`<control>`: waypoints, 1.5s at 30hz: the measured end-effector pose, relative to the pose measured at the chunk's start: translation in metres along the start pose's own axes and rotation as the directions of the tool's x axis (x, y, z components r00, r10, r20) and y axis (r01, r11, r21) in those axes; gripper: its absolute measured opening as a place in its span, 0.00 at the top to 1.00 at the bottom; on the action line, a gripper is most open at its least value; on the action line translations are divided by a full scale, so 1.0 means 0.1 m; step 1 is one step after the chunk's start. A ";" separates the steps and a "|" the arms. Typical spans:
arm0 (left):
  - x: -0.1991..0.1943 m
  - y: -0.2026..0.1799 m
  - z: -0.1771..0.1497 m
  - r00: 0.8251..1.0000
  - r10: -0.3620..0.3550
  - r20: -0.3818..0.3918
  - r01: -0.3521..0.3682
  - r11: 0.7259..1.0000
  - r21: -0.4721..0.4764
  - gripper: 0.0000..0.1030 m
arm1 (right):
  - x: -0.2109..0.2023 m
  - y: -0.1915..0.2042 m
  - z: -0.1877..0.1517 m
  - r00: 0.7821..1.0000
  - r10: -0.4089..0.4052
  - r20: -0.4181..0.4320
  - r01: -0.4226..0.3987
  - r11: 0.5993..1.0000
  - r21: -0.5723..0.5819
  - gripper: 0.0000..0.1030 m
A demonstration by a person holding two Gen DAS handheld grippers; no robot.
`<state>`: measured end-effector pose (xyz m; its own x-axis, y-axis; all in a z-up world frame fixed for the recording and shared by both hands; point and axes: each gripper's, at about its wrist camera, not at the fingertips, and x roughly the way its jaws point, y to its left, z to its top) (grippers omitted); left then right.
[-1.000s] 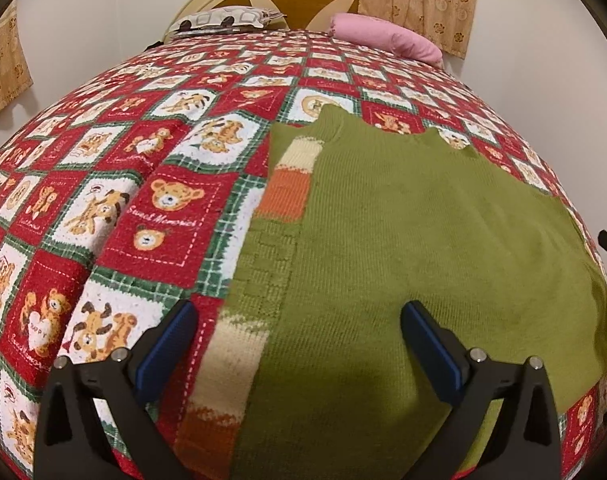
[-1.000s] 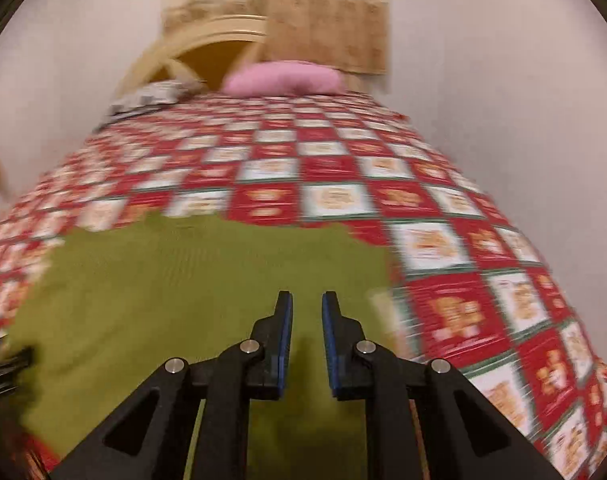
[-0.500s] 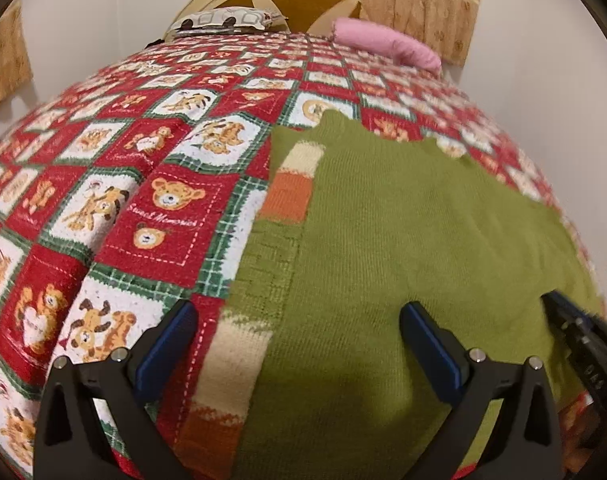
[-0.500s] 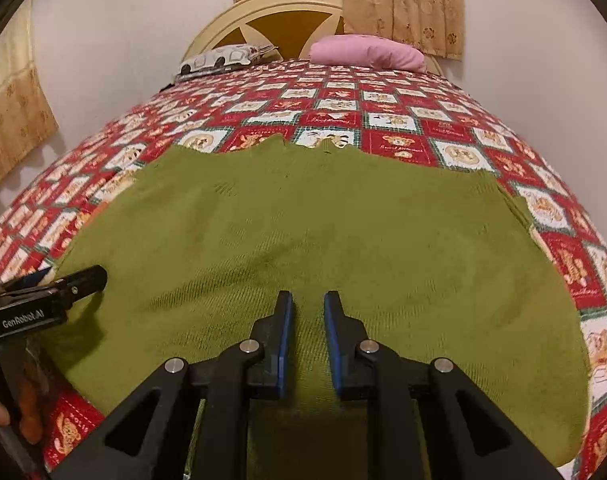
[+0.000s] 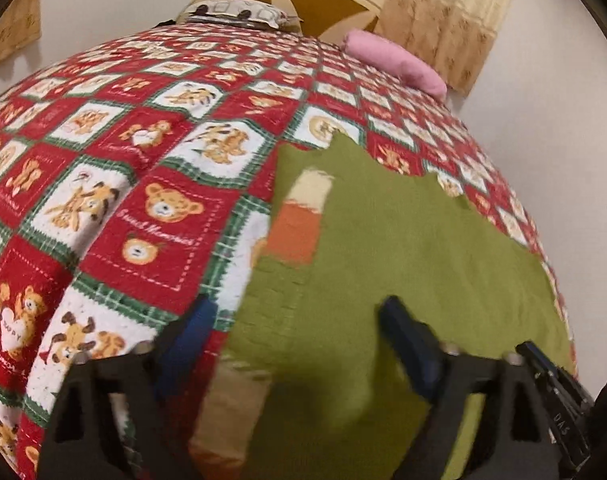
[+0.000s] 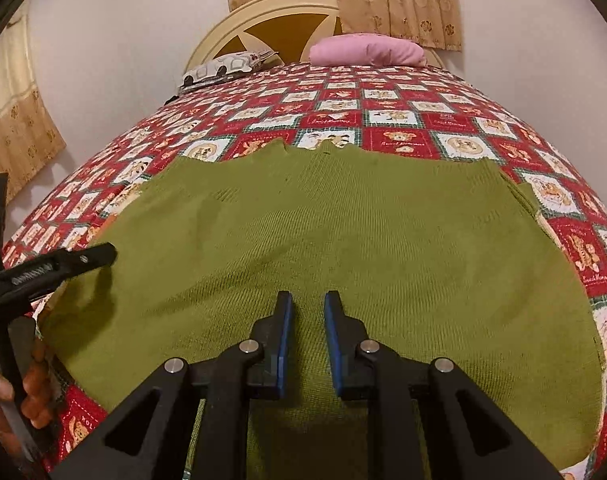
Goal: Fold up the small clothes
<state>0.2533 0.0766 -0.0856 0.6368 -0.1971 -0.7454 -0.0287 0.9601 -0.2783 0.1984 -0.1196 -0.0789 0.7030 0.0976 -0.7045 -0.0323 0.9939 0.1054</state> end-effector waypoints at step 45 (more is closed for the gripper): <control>-0.60 -0.50 -0.28 0.987 -0.051 0.154 0.055 0.998 -0.021 0.85 | 0.00 -0.09 0.00 0.999 0.048 0.010 -0.048 0.998 0.047 0.84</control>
<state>0.1949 0.0348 -0.0439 0.7482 -0.2134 -0.6282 -0.0096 0.9433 -0.3318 0.1983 -0.1282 -0.0801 0.7076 0.1446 -0.6916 -0.0331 0.9845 0.1721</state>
